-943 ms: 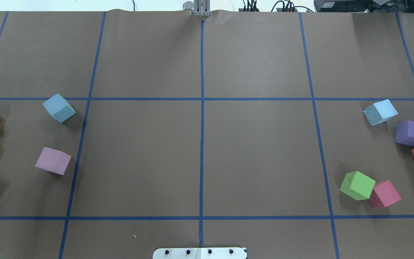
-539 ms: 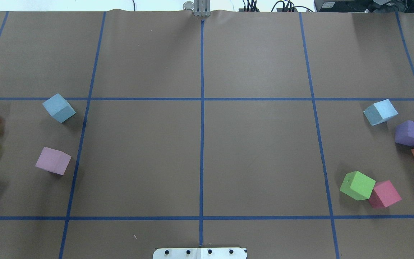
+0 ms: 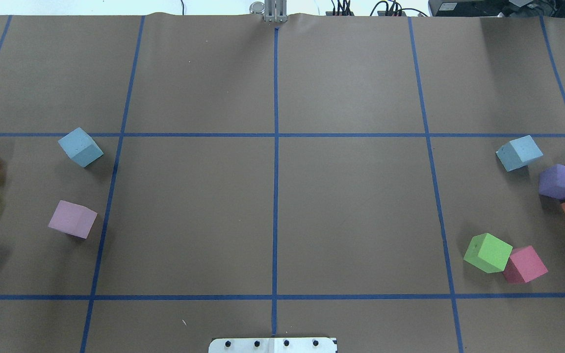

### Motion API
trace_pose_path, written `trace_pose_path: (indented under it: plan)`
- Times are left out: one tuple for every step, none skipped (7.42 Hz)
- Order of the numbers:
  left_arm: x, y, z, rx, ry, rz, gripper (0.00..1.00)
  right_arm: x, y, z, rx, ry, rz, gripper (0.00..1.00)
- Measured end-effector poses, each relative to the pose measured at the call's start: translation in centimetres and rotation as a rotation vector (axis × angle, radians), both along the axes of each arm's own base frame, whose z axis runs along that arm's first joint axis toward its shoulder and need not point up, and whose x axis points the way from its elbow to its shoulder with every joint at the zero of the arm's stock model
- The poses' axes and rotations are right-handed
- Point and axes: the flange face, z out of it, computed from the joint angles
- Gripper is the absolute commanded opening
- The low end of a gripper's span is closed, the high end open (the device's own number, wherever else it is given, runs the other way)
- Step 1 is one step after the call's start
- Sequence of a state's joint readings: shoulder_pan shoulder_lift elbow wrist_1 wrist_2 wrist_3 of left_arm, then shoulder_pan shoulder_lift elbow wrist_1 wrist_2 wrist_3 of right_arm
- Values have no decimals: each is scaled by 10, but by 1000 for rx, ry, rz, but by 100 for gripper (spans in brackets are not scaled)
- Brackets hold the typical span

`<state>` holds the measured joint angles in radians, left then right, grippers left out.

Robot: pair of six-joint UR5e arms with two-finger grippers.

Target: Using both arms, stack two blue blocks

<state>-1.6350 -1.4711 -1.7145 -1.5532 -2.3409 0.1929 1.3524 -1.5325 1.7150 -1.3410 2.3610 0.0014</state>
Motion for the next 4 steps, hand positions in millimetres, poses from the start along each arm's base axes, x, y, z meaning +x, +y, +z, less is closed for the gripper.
trace_pose_path:
  plan:
    - [0,0,0,0,0,0,98,-38,-5,-1,-9,13,-15,100]
    - [1,0,0,1,1,0,98,-70,-6,2,-37,53,2,100]
    - [1,1,1,-1,1,0,98,-89,-6,9,-53,80,18,100]
    - [1,2,2,-2,2,0,98,-98,-7,24,-68,93,29,100]
